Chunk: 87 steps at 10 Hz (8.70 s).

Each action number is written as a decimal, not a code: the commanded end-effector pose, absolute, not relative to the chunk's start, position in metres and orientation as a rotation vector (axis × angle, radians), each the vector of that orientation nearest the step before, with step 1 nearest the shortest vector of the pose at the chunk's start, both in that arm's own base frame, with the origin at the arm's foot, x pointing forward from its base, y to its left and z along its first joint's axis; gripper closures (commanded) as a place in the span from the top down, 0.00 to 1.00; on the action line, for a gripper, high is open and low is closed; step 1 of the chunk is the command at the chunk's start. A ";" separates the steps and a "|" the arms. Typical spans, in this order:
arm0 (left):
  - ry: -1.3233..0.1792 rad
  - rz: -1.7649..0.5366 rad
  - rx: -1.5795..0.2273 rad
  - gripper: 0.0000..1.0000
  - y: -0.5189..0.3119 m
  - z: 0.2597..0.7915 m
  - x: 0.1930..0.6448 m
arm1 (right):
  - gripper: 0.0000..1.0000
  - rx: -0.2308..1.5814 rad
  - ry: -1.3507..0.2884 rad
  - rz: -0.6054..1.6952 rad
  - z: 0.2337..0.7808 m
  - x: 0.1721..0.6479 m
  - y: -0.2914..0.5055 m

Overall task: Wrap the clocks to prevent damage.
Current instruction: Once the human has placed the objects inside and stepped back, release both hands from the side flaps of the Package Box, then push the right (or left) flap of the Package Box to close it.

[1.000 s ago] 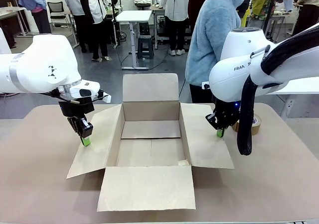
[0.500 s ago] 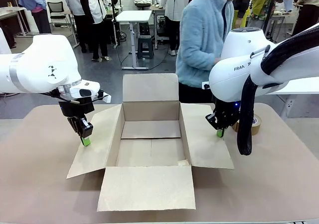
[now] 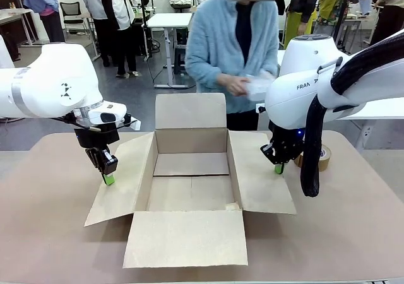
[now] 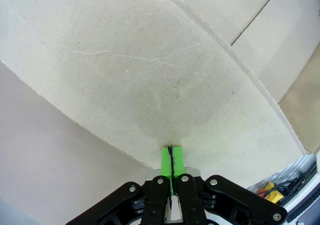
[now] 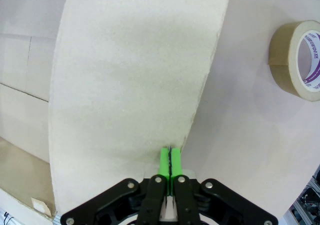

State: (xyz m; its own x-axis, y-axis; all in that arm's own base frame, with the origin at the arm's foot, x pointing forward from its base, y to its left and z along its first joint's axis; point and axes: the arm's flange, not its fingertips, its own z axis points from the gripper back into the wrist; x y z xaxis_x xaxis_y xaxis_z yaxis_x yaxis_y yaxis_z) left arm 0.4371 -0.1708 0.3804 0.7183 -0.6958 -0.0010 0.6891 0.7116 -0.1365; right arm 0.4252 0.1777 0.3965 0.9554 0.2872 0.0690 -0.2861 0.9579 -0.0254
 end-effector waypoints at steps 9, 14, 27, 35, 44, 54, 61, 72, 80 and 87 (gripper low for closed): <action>0.053 -0.768 -0.137 0.00 -0.170 0.380 0.437 | 0.01 -0.015 -0.072 0.270 0.396 0.425 0.178; 0.053 -0.768 -0.137 0.00 -0.170 0.380 0.437 | 0.01 -0.015 -0.072 0.270 0.396 0.425 0.178; 0.053 -0.768 -0.137 0.00 -0.170 0.380 0.437 | 0.01 -0.015 -0.072 0.270 0.396 0.425 0.178; -0.104 -1.271 -0.239 0.01 -0.121 0.487 0.420 | 0.01 0.008 -0.128 0.670 0.476 0.381 0.122; -0.086 -1.607 -0.354 0.01 -0.068 0.531 0.403 | 0.01 0.182 -0.129 1.082 0.532 0.358 0.052; -0.123 -1.698 -0.377 0.01 0.003 0.525 0.412 | 0.01 0.386 -0.192 1.358 0.508 0.365 -0.023; -0.807 -1.532 -0.503 0.01 0.097 0.441 0.409 | 0.01 0.867 -0.709 1.388 0.425 0.389 -0.118; -0.799 -1.409 -0.627 0.01 0.100 0.392 0.424 | 0.01 0.827 -0.662 1.375 0.374 0.412 -0.108; -0.799 -1.409 -0.627 0.01 0.100 0.392 0.424 | 0.01 0.827 -0.662 1.375 0.374 0.412 -0.108; -0.799 -1.409 -0.627 0.01 0.100 0.392 0.424 | 0.01 0.827 -0.662 1.375 0.374 0.412 -0.108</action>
State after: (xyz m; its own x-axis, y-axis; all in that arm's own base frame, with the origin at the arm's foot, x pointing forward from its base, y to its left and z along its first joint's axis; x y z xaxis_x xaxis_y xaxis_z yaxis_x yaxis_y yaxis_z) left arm 0.4268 0.1020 0.3913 -0.0063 -0.6114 0.7913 0.9953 0.0730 0.0643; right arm 0.4125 -0.1080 0.3768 0.1104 0.5793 0.8076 -0.9922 0.0163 0.1239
